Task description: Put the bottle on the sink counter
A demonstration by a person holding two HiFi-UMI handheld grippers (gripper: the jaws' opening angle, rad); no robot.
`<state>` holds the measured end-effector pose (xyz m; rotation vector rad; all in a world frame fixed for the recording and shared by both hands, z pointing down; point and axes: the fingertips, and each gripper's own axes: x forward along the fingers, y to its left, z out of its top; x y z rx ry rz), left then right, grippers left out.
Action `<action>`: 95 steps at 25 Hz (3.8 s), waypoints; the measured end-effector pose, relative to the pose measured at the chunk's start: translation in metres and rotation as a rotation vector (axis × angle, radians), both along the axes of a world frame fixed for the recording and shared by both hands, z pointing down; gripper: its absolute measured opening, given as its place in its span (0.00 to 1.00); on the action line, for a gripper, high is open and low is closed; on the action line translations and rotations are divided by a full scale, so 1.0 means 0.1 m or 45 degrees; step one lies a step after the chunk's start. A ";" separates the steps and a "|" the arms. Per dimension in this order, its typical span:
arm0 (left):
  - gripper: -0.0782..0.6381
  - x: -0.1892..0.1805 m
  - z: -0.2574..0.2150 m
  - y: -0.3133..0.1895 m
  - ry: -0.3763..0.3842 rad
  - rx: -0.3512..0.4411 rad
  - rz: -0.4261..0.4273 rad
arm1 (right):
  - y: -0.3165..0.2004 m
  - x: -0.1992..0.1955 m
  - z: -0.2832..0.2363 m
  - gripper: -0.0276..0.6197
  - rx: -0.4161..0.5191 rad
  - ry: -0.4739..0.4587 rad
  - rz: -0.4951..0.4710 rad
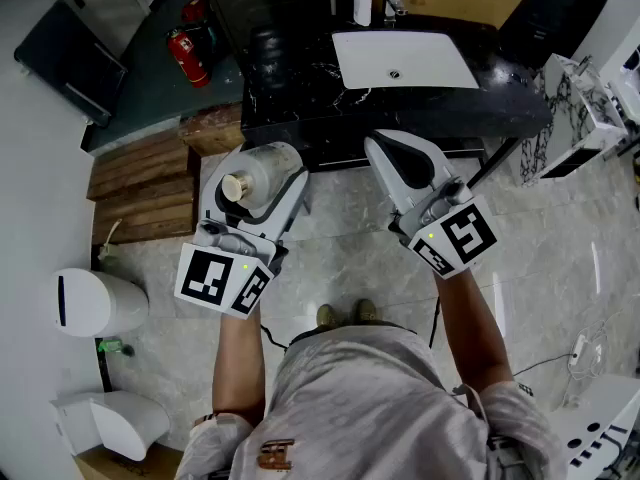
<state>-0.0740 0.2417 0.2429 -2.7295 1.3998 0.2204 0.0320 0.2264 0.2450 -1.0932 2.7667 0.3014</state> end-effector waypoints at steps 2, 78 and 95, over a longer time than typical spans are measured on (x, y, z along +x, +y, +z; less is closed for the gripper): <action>0.57 0.02 0.01 -0.01 -0.001 0.002 -0.006 | -0.01 0.02 0.01 0.04 0.001 -0.004 -0.010; 0.57 -0.44 0.03 -4.55 -0.150 -0.012 -0.091 | -4.59 -0.15 0.08 0.04 -0.044 0.075 -0.032; 0.57 -0.41 0.53 -5.85 -0.229 -0.149 -0.104 | -5.55 -0.15 0.51 0.04 -0.175 0.123 -0.008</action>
